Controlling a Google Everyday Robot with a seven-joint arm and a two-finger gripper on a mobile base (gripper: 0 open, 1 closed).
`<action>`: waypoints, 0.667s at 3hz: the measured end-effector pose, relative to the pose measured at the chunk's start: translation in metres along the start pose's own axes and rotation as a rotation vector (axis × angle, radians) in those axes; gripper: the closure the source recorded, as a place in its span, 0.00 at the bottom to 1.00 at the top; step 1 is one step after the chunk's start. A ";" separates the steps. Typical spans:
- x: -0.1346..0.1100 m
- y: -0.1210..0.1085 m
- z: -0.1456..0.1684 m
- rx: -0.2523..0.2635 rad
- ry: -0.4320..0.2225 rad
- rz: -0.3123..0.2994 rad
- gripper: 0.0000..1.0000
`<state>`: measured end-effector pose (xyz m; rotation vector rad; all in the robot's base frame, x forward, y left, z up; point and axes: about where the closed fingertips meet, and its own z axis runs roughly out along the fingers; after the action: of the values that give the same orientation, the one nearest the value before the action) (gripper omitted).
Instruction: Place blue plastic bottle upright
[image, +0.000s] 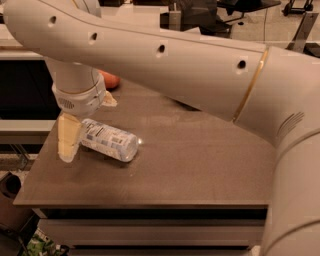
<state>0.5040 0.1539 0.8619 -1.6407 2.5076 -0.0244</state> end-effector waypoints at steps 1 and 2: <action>0.003 -0.004 0.008 -0.010 0.021 0.010 0.00; 0.008 -0.007 0.014 -0.012 0.042 0.029 0.00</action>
Offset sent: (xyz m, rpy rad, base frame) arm 0.0056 -0.0194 -0.0226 -0.0629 0.0541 -0.0575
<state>0.5088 0.1443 0.8477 -1.6250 2.5661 -0.0414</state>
